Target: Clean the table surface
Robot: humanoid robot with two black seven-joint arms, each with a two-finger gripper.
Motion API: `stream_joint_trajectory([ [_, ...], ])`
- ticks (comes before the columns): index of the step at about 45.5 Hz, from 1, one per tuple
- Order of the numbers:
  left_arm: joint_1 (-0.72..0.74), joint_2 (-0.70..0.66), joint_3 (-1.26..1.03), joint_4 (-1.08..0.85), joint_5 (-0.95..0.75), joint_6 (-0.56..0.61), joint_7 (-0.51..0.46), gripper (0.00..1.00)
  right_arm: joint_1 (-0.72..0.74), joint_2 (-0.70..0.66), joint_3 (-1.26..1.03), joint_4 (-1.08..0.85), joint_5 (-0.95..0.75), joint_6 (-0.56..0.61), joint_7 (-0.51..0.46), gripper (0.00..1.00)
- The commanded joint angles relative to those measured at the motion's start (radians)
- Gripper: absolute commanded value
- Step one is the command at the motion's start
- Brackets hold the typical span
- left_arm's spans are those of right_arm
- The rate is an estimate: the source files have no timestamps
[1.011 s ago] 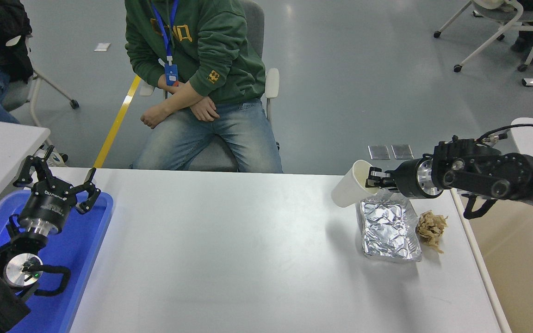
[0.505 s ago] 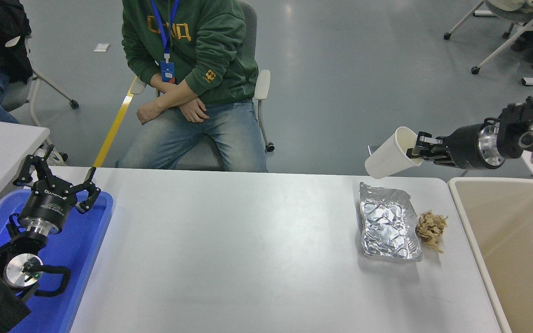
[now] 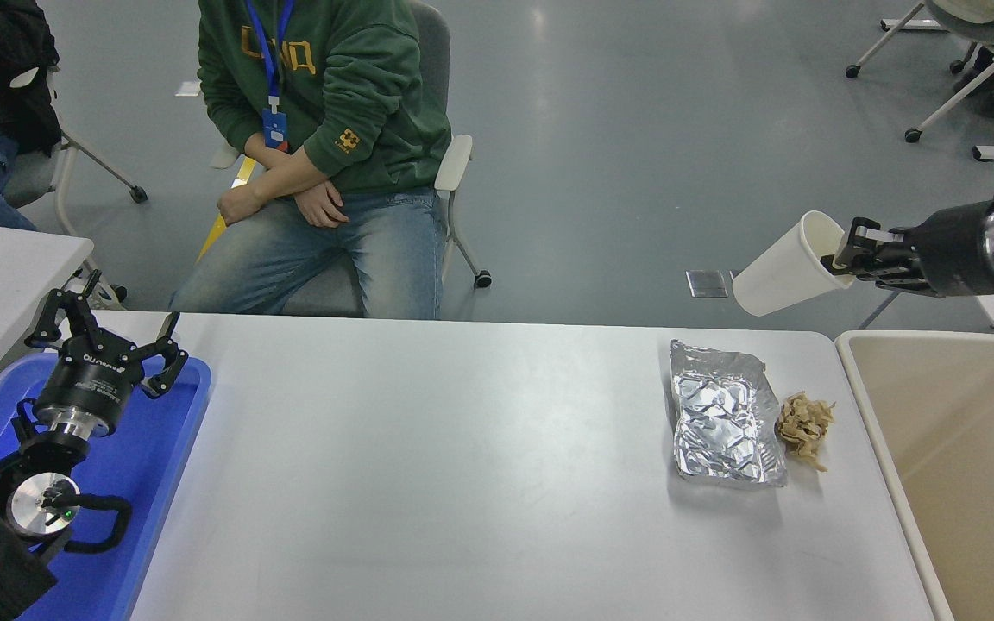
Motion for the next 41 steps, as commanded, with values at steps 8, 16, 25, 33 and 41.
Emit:
stream_joint_trajectory([
  [8, 0.000, 0.000, 0.000, 0.000, 0.000, 0.000, 0.000, 1.00, 0.024, -0.020, 0.002, 0.001, -0.005, 0.017, 0.001, 0.00],
  [16, 0.000, 0.000, 0.000, 0.000, 0.000, 0.000, 0.000, 1.00, 0.007, -0.015, 0.000, -0.015, -0.007, 0.016, 0.001, 0.00],
  [25, 0.000, 0.000, 0.000, 0.000, 0.000, 0.000, -0.002, 1.00, -0.060, -0.017, 0.003, -0.124, 0.007, 0.002, -0.001, 0.00],
  [33, 0.000, 0.000, 0.000, 0.000, 0.000, 0.000, 0.000, 1.00, -0.151, -0.023, 0.012, -0.269, 0.013, -0.003, -0.001, 0.00],
  [41, 0.000, 0.000, 0.000, 0.000, 0.000, 0.000, 0.000, 1.00, -0.282, -0.011, 0.031, -0.447, 0.059, -0.029, -0.001, 0.00],
])
